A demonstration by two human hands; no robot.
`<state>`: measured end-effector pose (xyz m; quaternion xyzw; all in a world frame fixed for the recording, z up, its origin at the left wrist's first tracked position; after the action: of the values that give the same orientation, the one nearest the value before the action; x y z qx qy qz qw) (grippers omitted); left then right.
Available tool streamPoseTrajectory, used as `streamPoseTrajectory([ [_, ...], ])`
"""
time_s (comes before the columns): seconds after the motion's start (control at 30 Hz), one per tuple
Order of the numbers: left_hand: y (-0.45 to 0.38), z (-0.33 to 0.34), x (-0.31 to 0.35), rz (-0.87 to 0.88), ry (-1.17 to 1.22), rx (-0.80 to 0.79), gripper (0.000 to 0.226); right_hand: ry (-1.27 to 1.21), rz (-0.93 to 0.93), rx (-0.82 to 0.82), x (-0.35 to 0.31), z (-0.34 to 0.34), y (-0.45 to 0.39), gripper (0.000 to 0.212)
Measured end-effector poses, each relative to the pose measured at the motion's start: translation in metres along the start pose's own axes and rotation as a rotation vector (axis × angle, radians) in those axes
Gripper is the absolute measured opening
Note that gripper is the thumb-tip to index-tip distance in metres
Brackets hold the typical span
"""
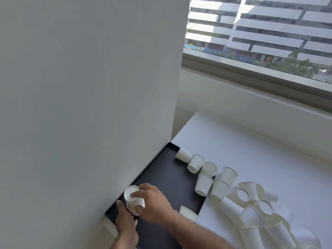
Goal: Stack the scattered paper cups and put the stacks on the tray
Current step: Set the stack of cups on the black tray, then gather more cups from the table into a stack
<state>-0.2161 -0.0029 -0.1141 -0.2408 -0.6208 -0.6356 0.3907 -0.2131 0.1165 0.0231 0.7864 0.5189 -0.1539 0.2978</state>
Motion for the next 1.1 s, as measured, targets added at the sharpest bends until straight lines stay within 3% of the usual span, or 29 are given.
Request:
streamPoseTrajectory([
  [0.17, 0.016, 0.000, -0.010, -0.041, 0.072, 0.057, 0.053, 0.010, -0.026, 0.027, 0.015, -0.006, 0.010, 0.062],
  [0.3, 0.030, 0.000, -0.029, -0.143, 0.082, 0.089, 0.060, -0.113, -0.021, 0.244, 0.051, -0.037, 0.032, 0.067],
  [0.4, 0.046, 0.006, -0.042, -0.146, -0.040, 0.039, 0.046, -0.222, 0.041, 0.399, 0.100, -0.061, 0.058, 0.060],
  [0.5, 0.060, 0.025, -0.042, 0.036, -0.277, -0.096, 0.030, -0.287, 0.178, 0.563, 0.165, -0.086, 0.091, 0.046],
  [0.7, 0.097, 0.100, -0.029, 0.491, -0.806, -0.467, 0.082, -0.250, 0.598, 0.856, 0.294, -0.112, 0.186, 0.052],
  [0.83, 0.102, 0.125, -0.037, 0.570, -1.127, -0.575, 0.112, -0.265, 0.848, 0.747, 0.343, -0.094, 0.223, 0.081],
  [0.97, 0.103, 0.136, -0.042, 0.619, -1.204, -0.633, 0.101, -0.260, 0.970, 0.493, 0.365, -0.067, 0.228, 0.115],
  [1.1, 0.107, 0.143, -0.044, 0.652, -1.192, -0.675, 0.086, -0.287, 0.972, 0.447, 0.370, -0.060, 0.228, 0.110],
])
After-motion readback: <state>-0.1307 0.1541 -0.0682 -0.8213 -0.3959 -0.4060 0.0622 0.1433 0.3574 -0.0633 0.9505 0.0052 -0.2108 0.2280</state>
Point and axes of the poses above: each hand's wrist, its own y-axis away from the middle knuckle, its own z-axis out of the palm, x = y × z, the point moved 10 cm from there along -y, towards the middle knuckle, and after that the axes turned 12 degrees about z, right-handed, at the moved point
